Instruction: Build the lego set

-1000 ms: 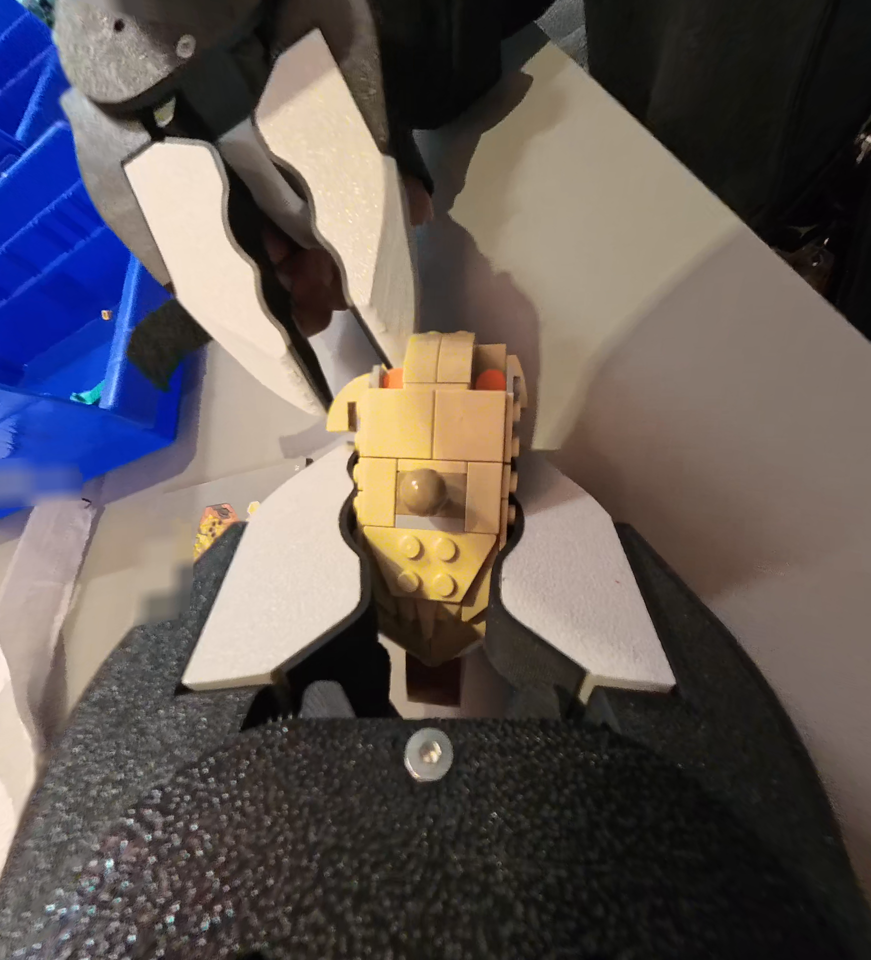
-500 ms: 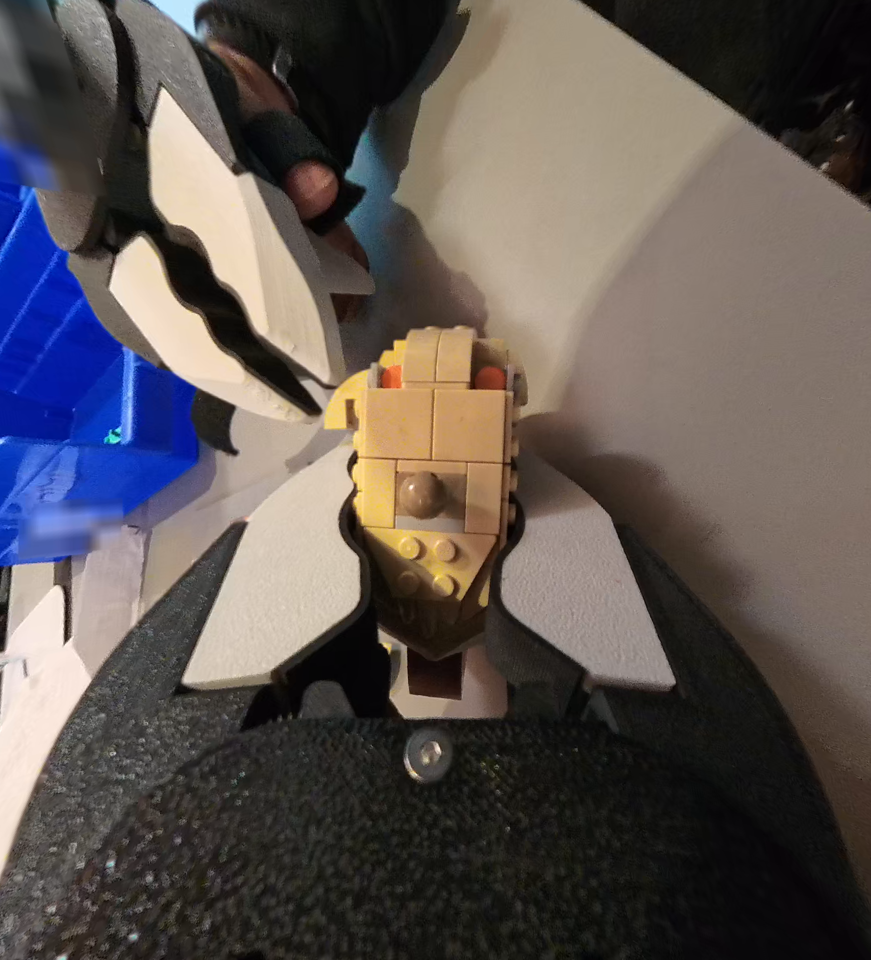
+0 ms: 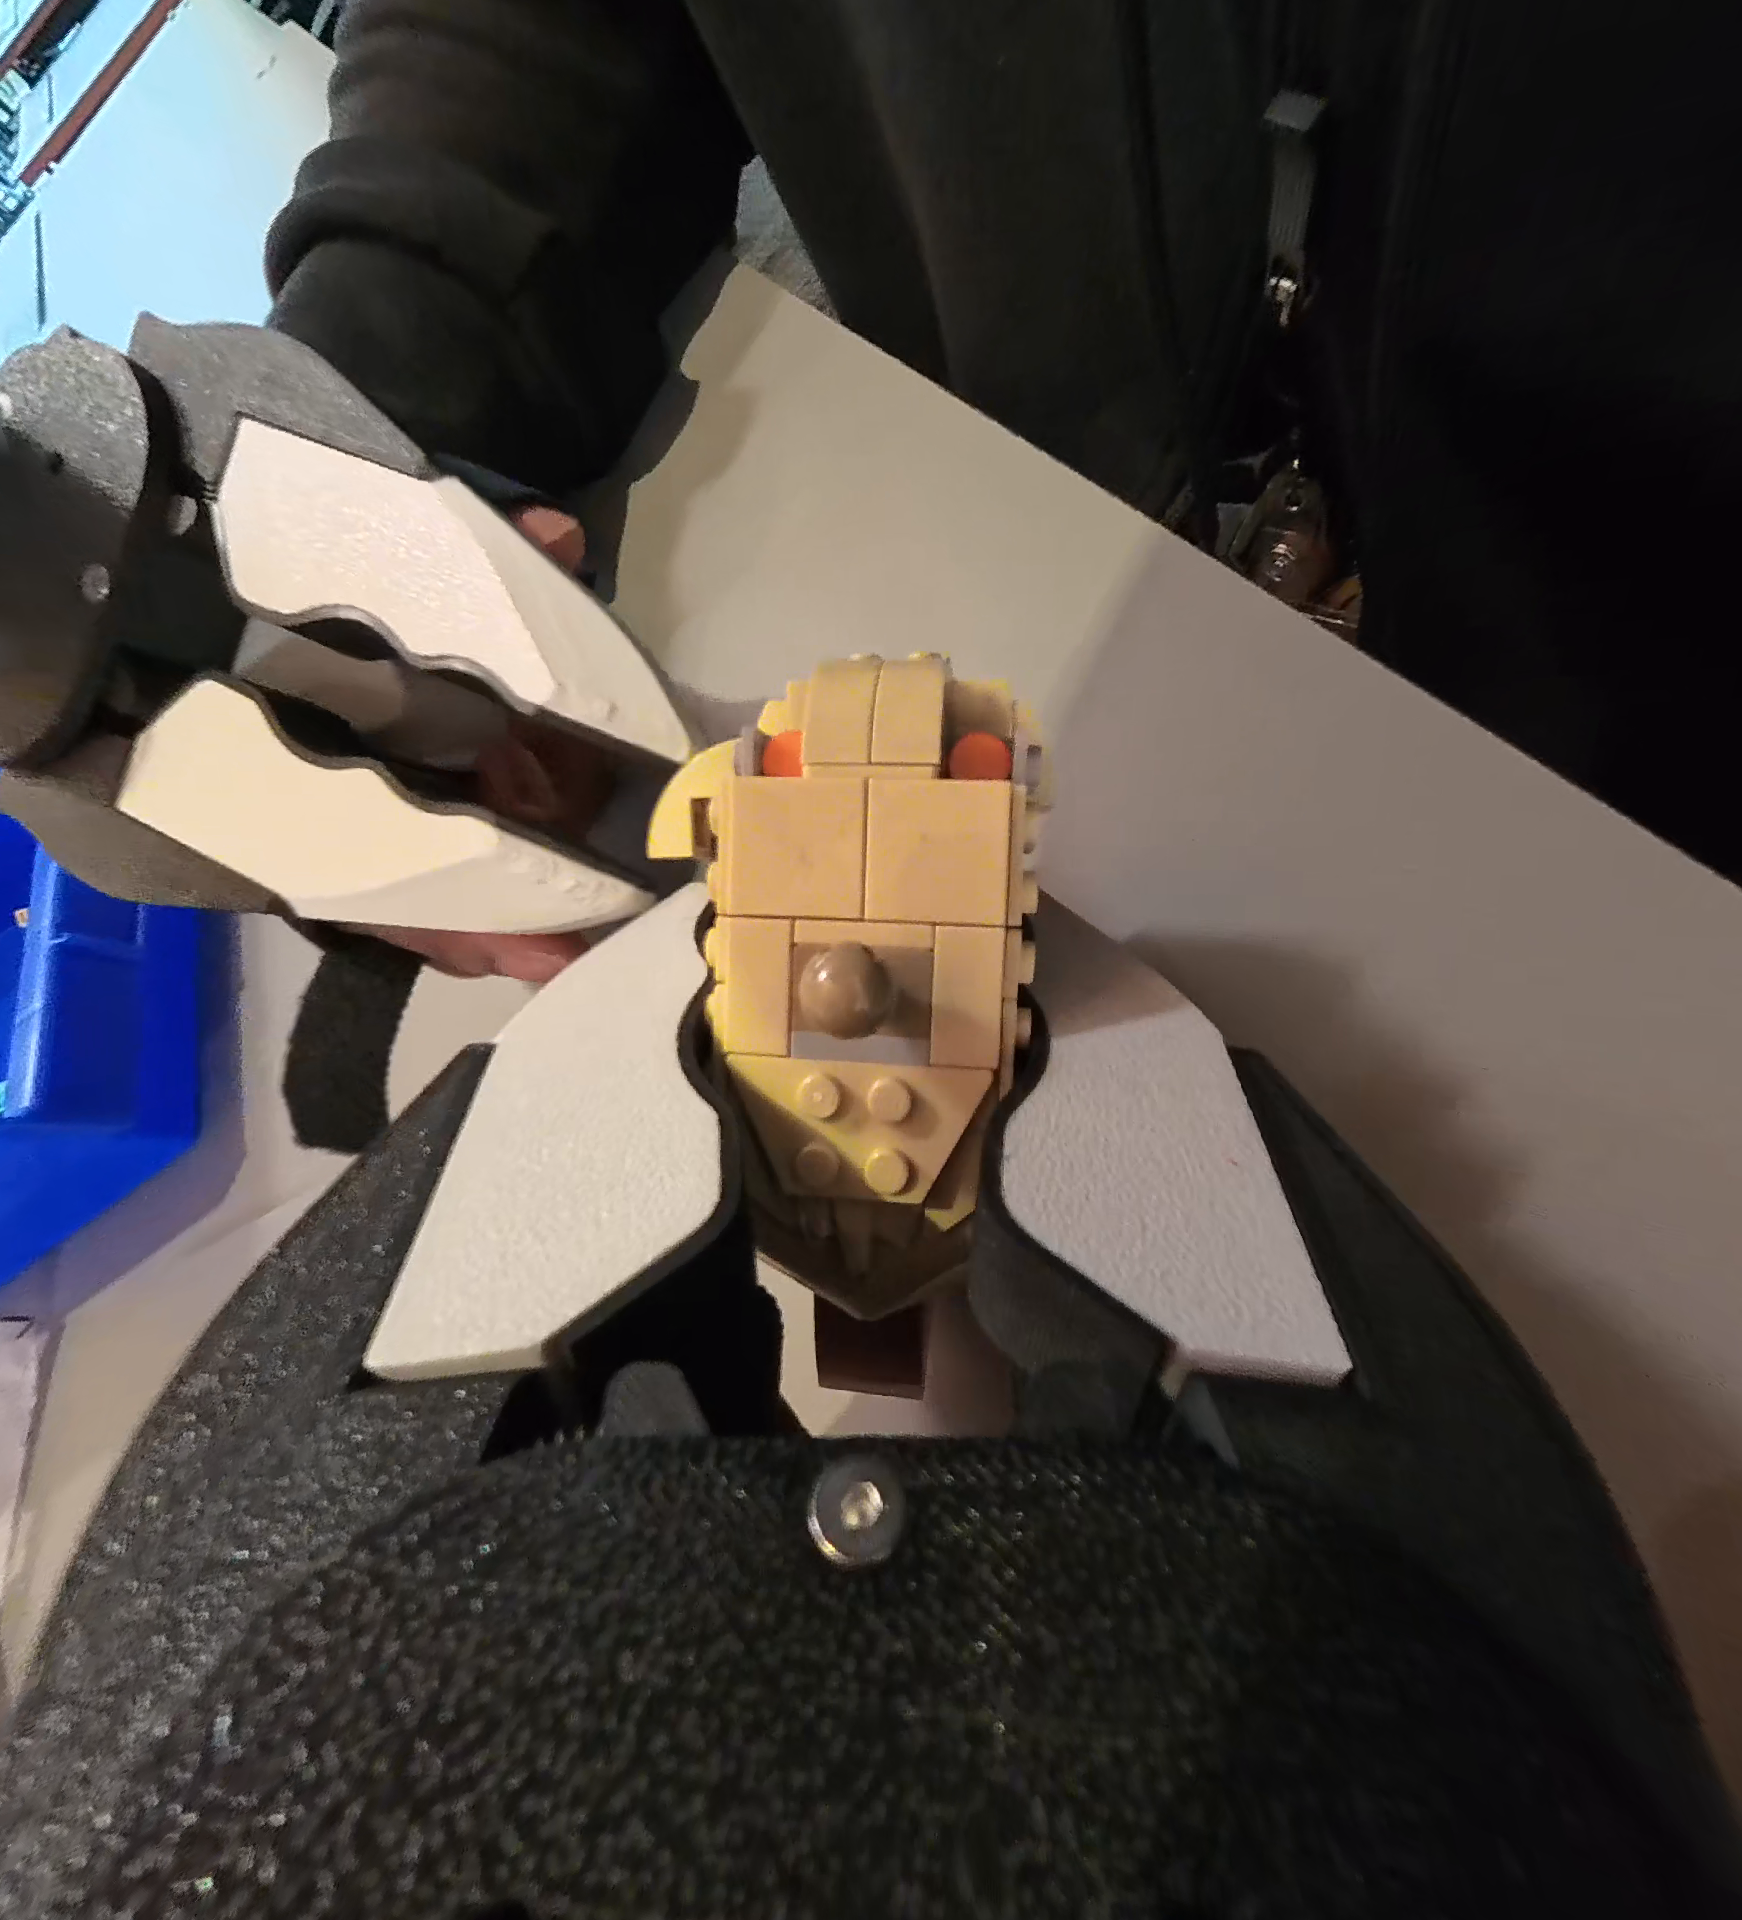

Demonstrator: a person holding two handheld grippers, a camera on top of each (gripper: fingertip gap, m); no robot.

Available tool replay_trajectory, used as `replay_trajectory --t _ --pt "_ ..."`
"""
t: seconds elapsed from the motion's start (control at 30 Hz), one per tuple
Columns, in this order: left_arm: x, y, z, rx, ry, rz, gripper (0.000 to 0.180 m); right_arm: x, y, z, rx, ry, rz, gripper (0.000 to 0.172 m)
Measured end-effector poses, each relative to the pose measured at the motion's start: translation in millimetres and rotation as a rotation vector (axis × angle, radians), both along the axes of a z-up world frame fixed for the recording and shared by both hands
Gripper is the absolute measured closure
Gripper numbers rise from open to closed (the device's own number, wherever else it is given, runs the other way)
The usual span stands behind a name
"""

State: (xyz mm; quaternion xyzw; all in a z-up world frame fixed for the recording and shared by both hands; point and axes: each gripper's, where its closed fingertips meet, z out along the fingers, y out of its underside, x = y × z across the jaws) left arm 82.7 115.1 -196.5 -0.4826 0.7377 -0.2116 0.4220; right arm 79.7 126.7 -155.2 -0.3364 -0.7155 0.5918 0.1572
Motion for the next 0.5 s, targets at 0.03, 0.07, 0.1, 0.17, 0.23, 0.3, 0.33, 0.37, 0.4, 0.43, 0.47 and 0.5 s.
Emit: replay_trajectory --t 0.03,0.07,0.1,0.17,0.23,0.3,0.33,0.37,0.4,0.43,0.47,0.5 --pt "-0.1 -1.2 -0.1 -0.003 0.002 -0.006 0.132 0.2 -1.3 -0.6 0.003 -0.003 0.008 0.156" --pt "-0.2 -1.8 -0.6 -0.003 0.006 -0.011 0.132 0.5 -2.6 -0.9 0.004 -0.006 0.016 0.157" --pt "-0.3 -3.1 -1.1 -0.009 0.011 -0.016 0.132 0.6 -3.5 -1.5 0.006 -0.01 0.022 0.157" --pt "-0.3 -4.5 -2.1 -0.018 0.016 -0.021 0.132 0.8 -4.8 -2.2 0.008 -0.015 0.03 0.157" --pt "-0.5 -5.4 -2.0 -0.028 0.016 -0.025 0.132 1.0 -5.7 -2.1 0.002 -0.02 0.036 0.157" --pt "-0.9 -5.7 -2.1 -0.036 0.02 -0.024 0.132 1.0 -5.8 -2.4 0.0 -0.025 0.038 0.157" --pt "-1.0 -5.9 -2.3 -0.043 0.023 -0.022 0.132 1.0 -5.9 -2.6 -0.001 -0.028 0.039 0.158" --pt "-1.3 -6.3 -2.5 -0.054 0.027 -0.02 0.132 1.2 -6.1 -2.8 -0.001 -0.031 0.041 0.158" --pt "-1.6 -6.6 -2.6 -0.059 0.031 -0.018 0.132 1.5 -6.4 -3.0 -0.005 -0.036 0.044 0.159" --pt "-1.6 -6.8 -2.7 -0.061 0.034 -0.018 0.132 1.6 -6.6 -3.1 -0.008 -0.04 0.047 0.159" --pt "-1.6 -6.8 -2.8 -0.066 0.036 -0.016 0.132 1.6 -6.5 -3.1 -0.01 -0.042 0.047 0.159" --pt "-1.7 -6.7 -2.8 -0.068 0.037 -0.014 0.132 1.6 -6.4 -3.0 -0.013 -0.044 0.046 0.159"
